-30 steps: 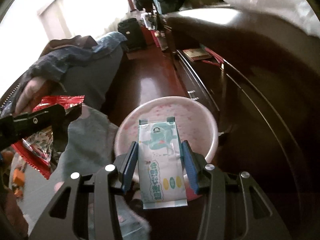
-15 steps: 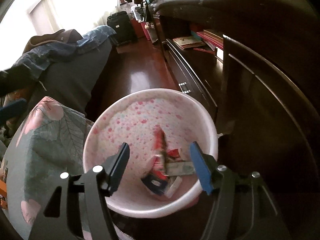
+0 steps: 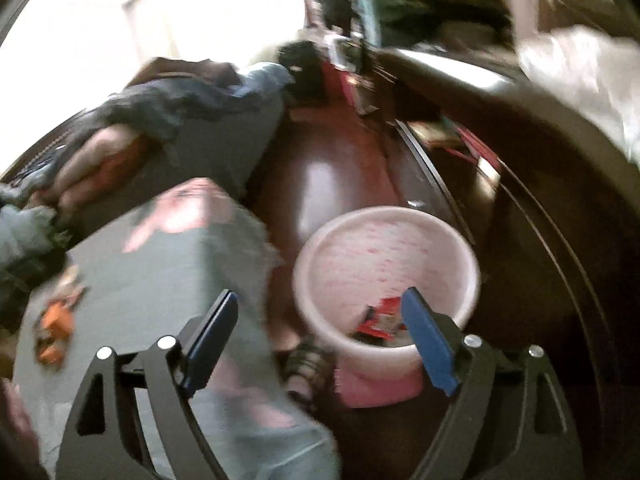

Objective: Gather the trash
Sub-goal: 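Move both open tools back over the table, then grasp the brown cigarette pack with the left tool while the right tool grasps the orange sponge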

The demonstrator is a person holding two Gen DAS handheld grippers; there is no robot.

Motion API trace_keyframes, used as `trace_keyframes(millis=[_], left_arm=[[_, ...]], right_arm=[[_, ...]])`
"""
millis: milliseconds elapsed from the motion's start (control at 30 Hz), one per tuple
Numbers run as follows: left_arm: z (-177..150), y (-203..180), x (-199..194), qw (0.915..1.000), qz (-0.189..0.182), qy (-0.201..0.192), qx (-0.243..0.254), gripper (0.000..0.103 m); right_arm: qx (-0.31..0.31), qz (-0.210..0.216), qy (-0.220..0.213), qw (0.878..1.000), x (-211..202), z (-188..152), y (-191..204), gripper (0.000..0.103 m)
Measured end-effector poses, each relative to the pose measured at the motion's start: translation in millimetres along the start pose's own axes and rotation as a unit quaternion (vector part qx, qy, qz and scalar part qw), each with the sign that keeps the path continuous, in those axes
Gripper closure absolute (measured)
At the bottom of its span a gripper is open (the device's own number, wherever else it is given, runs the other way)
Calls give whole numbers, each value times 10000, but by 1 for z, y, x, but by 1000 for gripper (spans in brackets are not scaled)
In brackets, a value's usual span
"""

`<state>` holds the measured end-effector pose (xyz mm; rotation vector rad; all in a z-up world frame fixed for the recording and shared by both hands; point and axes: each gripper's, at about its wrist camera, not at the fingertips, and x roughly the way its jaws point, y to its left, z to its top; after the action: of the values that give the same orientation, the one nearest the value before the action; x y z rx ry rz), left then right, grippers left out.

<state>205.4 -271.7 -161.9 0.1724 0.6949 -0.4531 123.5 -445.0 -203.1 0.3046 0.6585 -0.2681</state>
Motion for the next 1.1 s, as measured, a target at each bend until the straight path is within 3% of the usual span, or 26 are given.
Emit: trace_keyframes(millis=[167,233,367,467,533,667,933,1033,1100], left_arm=[[-32,84,-24,9935,859,127,-732,4],[-41,113,-31,9859,1249,104,-1105,4],[-60,173,-29,9594,1958,289,-2012,4],[-71,204,-16,9440,1946,457,-2626,4],[-73,215,-5,9381,1835,539,-2888,4],[-73,224,14,9335,1796,731,-3015,4],[-73,220,37,9359,1936,1020,-2761,4],[-76,222,38,9362,1900,1065,-2759,16],[-80,225,39,9359,1872,1117,-2767,33]], right_arm=[[-495,430,3,9978,-21,-6,57,16],[-678,554,21,9962,-25,-10,78,16],[-903,767,115,9929,-24,-15,113,16],[-1018,861,172,9909,-20,-17,128,16],[-1101,909,216,9895,-17,-19,140,16],[-1224,984,296,9872,-10,-21,157,16],[-1312,1101,433,9843,6,-21,185,16],[-1354,1118,456,9834,8,-21,193,16],[-1392,1114,461,9829,10,-22,199,16]])
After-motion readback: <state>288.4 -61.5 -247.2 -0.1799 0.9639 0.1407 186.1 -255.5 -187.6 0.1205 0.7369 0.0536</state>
